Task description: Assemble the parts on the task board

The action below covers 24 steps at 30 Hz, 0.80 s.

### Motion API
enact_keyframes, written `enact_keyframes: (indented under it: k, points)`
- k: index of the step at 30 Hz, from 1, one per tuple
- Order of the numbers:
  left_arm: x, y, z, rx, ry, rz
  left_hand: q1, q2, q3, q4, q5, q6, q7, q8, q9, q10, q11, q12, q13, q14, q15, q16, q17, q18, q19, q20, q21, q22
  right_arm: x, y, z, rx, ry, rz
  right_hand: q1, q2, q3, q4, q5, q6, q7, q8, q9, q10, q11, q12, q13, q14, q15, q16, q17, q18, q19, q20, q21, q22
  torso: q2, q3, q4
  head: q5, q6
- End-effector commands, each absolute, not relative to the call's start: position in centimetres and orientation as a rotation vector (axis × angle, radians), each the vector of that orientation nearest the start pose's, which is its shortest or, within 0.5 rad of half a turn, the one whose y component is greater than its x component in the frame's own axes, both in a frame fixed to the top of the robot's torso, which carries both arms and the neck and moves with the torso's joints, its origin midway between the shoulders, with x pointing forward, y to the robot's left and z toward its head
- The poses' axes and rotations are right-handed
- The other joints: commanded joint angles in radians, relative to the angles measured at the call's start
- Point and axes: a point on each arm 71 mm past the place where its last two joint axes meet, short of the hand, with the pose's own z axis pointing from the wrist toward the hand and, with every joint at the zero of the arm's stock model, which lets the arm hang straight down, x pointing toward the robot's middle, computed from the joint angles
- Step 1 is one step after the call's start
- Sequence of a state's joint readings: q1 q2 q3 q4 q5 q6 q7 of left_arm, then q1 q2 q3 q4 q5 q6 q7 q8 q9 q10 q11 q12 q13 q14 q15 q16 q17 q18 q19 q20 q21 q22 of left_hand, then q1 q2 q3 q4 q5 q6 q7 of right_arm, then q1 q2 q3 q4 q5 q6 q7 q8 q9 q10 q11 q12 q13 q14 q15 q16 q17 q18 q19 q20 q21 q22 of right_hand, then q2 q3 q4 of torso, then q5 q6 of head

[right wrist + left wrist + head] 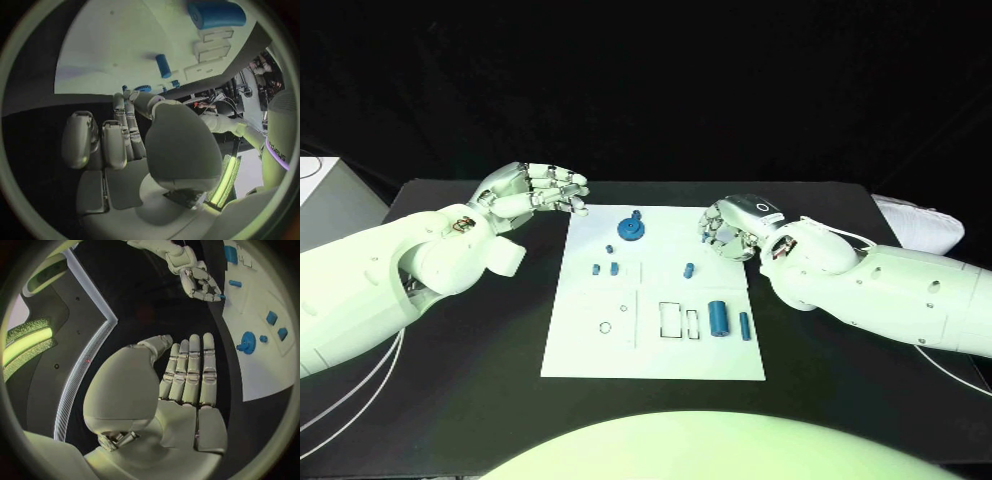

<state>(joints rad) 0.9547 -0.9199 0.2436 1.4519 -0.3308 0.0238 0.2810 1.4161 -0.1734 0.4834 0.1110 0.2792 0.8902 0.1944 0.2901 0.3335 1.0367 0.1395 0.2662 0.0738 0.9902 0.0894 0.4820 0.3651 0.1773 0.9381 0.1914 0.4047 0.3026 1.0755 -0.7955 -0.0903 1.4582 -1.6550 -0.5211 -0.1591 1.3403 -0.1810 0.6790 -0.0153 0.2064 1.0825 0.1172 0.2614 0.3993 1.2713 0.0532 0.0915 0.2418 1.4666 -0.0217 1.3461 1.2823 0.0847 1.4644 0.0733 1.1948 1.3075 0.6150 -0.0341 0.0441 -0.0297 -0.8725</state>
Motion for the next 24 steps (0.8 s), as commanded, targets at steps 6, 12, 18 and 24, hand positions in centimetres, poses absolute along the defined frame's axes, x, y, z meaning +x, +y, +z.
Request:
enact_keyframes:
  k: [6,12,18,24]
  points:
    - [48.1,25.4,-20.3,-0.905,1.617,-1.623,0.009,-0.002,0.001,-0.004,0.000,0.004,0.005,-0.004,-0.001,0.002,0.004,-0.006,-0.002,0.006,0.003,-0.004,0.002,0.003,0.007,-0.001,-0.004,0.000,44.0,-17.1,-23.3,-0.239,1.485,0.687,0.004,0.009,0.010,-0.002,-0.005,0.007,0.003,0.007,0.002,0.013,-0.005,0.002,0.001,0.041,-0.010,-0.002,0.000,-0.020,0.032,-0.007,0.006,0.136,0.001,0.0007,-0.0002,0.021,0.000]
    - [48.1,25.1,-20.4,-0.906,1.619,-1.629,0.009,-0.002,0.001,-0.004,0.000,0.004,0.005,-0.004,-0.001,0.002,0.004,-0.006,-0.002,0.006,0.003,-0.004,0.002,0.003,0.007,-0.001,-0.004,0.000,42.1,-14.2,-23.0,-0.306,1.455,0.769,0.004,0.009,0.010,-0.003,-0.005,0.007,0.003,0.007,0.002,0.013,-0.005,0.002,0.001,0.041,-0.010,-0.002,0.000,-0.020,0.032,-0.007,0.006,0.136,-0.002,-0.0014,0.0001,0.039,0.000]
    - [48.1,24.8,-20.5,-0.909,1.614,-1.631,0.009,-0.002,0.001,-0.006,0.000,0.004,0.006,-0.004,-0.002,0.002,0.005,-0.007,-0.002,0.006,0.003,-0.006,0.002,0.002,0.007,-0.001,-0.004,0.001,40.1,-11.1,-23.9,-0.379,1.446,0.834,0.004,0.009,0.010,-0.003,-0.005,0.007,0.003,0.007,0.002,0.013,-0.005,0.002,0.001,0.041,-0.010,-0.002,0.000,-0.020,0.032,-0.007,0.006,0.136,-0.001,-0.0015,0.0023,0.069,0.000]
    - [48.1,24.5,-20.5,-0.915,1.606,-1.634,0.008,-0.002,0.000,-0.006,0.000,0.003,0.007,-0.005,-0.002,0.001,0.006,-0.009,-0.002,0.006,0.004,-0.008,0.003,0.002,0.006,-0.001,-0.004,0.001,38.9,-8.8,-25.2,-0.414,1.458,0.870,0.004,0.008,0.012,-0.004,-0.005,0.007,0.003,0.007,0.003,0.014,-0.005,0.001,0.001,0.041,-0.010,-0.002,-0.001,-0.020,0.032,-0.007,0.005,0.136,0.001,-0.0023,0.0034,0.085,0.000]
